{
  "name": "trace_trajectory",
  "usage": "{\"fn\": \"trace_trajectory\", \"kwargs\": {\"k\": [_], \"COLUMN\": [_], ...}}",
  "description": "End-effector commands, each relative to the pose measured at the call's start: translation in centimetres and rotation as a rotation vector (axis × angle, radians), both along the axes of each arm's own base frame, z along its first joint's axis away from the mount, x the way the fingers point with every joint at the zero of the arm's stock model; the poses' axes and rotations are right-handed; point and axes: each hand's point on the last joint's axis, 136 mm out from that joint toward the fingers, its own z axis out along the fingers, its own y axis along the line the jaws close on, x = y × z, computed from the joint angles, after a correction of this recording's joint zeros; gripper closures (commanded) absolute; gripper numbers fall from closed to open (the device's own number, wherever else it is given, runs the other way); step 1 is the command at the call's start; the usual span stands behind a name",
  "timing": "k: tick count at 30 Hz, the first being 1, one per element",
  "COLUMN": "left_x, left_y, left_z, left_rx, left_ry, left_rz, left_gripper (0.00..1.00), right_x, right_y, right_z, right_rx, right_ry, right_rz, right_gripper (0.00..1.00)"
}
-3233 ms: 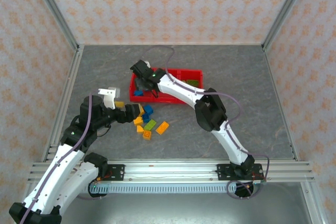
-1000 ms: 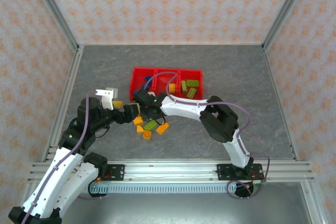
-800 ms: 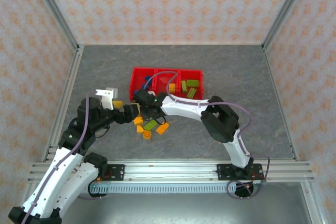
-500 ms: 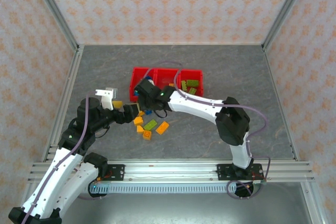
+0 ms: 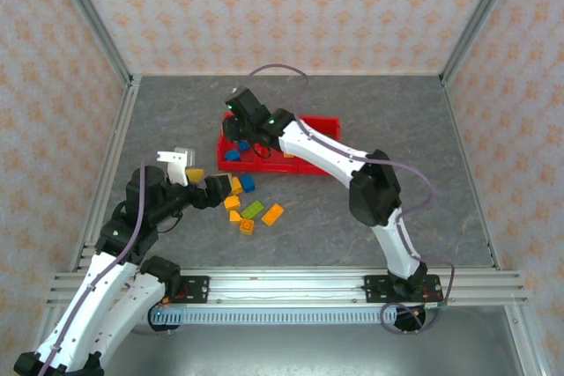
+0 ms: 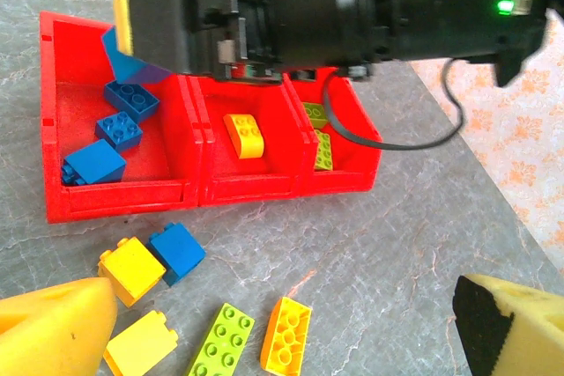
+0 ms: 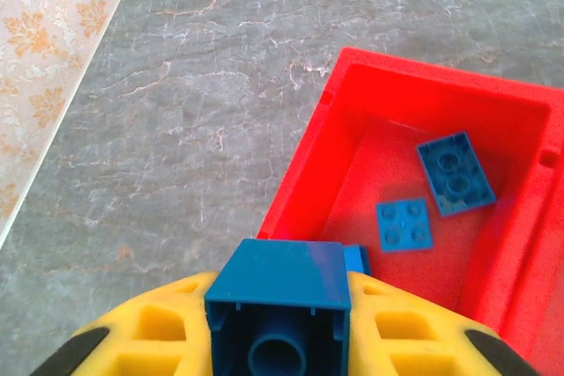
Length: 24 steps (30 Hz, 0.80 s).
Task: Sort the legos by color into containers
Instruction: Place the lego in the container.
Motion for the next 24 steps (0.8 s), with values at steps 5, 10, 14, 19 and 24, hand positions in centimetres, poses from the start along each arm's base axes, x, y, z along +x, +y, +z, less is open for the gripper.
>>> {"fn": "trace_trajectory", "kwargs": {"k": [5, 10, 14, 19, 24], "left_x": [0.2, 0.2, 0.2, 0.2, 0.3], "left_y": [0.2, 0.3, 0.3, 0.3, 0.3], "left_z": [0.6, 0.6, 0.6, 0.6, 0.4], "left_rx": [-0.005, -0.004, -0.004, -0.004, -0.002], "left_ry": [-0.034, -0.03, -0.03, -0.029, -0.024], "left_rz": [0.018, 0.025, 0.027, 0.029, 0.03], "left_gripper": [0.01, 0.01, 0.01, 0.01, 0.01], "right_x": [2.3, 3.6, 3.9, 3.1, 1.6], "right_y": [0.4, 0.1, 0.1, 0.0, -1.2], "right_z": [-2.7, -4.4, -4.7, -3.1, -2.4], "right_rx": [-0.085, -0.105, -0.113, -0.098, -0.097], "right_ry": [-0.024, -0.029, -0.035, -0.025, 0.031], "right_rz": [0.05, 0.062, 0.074, 0.097, 0.089], "right_gripper": [0.76, 0.75, 0.67, 0.36, 0.24]}}
